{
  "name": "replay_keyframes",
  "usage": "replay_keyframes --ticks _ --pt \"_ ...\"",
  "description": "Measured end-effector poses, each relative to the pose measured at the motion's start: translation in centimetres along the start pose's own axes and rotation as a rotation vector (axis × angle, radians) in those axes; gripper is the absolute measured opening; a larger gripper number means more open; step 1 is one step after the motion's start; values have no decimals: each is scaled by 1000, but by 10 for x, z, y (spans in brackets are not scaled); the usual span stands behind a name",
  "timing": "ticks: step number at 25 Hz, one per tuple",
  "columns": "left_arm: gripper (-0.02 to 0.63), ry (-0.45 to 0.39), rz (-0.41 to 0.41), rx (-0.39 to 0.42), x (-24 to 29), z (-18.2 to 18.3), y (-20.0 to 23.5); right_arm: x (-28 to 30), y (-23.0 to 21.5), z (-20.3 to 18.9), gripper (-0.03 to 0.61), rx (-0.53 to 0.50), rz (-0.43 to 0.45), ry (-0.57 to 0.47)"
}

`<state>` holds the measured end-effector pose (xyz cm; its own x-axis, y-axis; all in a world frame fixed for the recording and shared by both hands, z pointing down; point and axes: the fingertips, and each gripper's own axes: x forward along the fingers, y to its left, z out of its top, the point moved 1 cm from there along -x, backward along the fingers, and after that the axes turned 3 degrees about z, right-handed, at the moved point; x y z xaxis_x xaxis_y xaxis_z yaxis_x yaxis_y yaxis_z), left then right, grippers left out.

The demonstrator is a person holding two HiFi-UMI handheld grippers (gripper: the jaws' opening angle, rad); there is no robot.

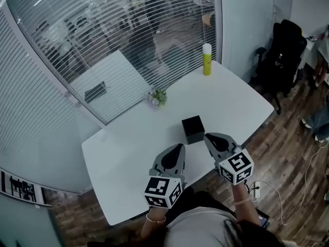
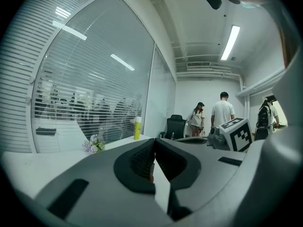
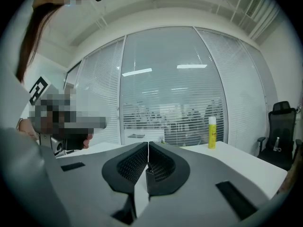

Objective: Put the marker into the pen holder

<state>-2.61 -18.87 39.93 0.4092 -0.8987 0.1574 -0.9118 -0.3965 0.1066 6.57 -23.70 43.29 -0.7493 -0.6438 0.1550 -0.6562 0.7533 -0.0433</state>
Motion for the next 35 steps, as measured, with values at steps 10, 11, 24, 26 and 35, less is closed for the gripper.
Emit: replay_keyframes --ticks 10,11,24,26,35 --pt "20 -8 -28 23 1 0 -7 -12 2 10 28 -41 -34 10" --pt "20 -10 -32 25 0 1 -7 -12 3 11 28 -42 -39 12" --pt "20 -5 -90 26 10 7 3 -11 2 33 28 -46 -125 0" --pt "20 -5 -99 23 13 6 3 -10 0 34 28 -49 -135 0" --pt "20 -2 -115 22 22 5 14 0 -5 33 28 -51 -166 10"
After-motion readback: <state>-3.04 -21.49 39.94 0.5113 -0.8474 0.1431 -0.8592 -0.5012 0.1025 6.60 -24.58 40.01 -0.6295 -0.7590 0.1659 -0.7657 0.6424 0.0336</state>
